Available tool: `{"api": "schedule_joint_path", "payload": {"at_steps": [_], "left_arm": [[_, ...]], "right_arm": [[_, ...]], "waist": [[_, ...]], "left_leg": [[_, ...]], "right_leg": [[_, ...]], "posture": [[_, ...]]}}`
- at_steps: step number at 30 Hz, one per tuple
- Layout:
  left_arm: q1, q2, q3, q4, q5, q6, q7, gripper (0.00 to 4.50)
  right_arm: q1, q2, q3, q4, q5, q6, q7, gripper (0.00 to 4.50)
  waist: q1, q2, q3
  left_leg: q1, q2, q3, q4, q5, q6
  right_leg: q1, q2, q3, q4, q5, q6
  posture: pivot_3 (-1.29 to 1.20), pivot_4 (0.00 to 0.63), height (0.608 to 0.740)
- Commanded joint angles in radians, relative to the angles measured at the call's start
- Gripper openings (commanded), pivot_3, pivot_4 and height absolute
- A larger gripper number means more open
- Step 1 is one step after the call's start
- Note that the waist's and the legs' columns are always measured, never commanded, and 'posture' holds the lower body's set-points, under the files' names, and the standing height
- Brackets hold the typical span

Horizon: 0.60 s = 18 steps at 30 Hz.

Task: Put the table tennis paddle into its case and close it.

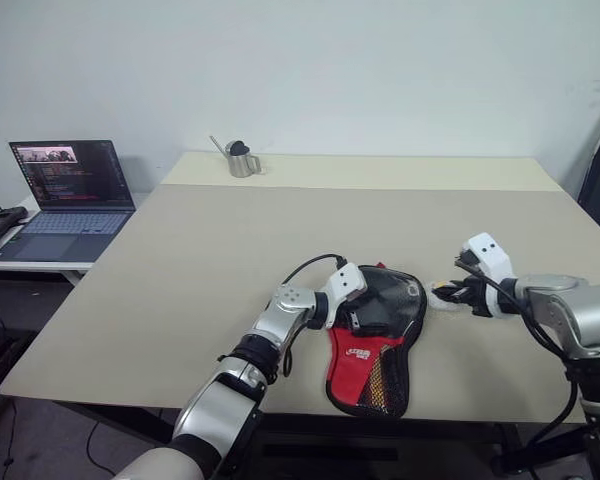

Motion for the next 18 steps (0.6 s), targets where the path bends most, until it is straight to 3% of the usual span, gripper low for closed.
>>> {"api": "schedule_joint_path", "payload": {"at_steps": [1,10,18], "left_arm": [[0.046,0.003,-0.039,0.075,0.066,0.022,0.023,4.5],[0.052,-0.005,-0.042,0.067,0.065,0.029,0.021,4.5],[0.045,-0.021,-0.043,0.073,0.068,0.032,0.031,4.5]], "right_arm": [[-0.058,-0.02,-0.04,0.093,-0.032,-0.063,-0.048,0.31],[-0.302,-0.032,-0.002,0.43,-0.098,-0.269,-0.074,0.31],[-0.275,-0.06,0.029,0.368,-0.082,-0.234,0.003,0.31]], "waist": [[-0.002,0.0,0.0],[-0.004,0.0,0.0],[-0.004,0.0,0.0]], "left_leg": [[0.0,-0.001,0.0,0.0,0.0,0.0],[0.0,-0.003,-0.001,0.0,0.001,0.001],[0.0,-0.003,-0.002,0.0,0.001,0.001]], "right_leg": [[0.0,-0.001,0.0,0.0,0.0,0.0],[0.001,-0.002,-0.001,0.001,0.0,0.001],[0.001,-0.003,-0.001,0.001,0.0,0.001]], "posture": [[0.0,0.15,0.74],[0.0,0.15,0.74],[0.0,0.15,0.74]]}}
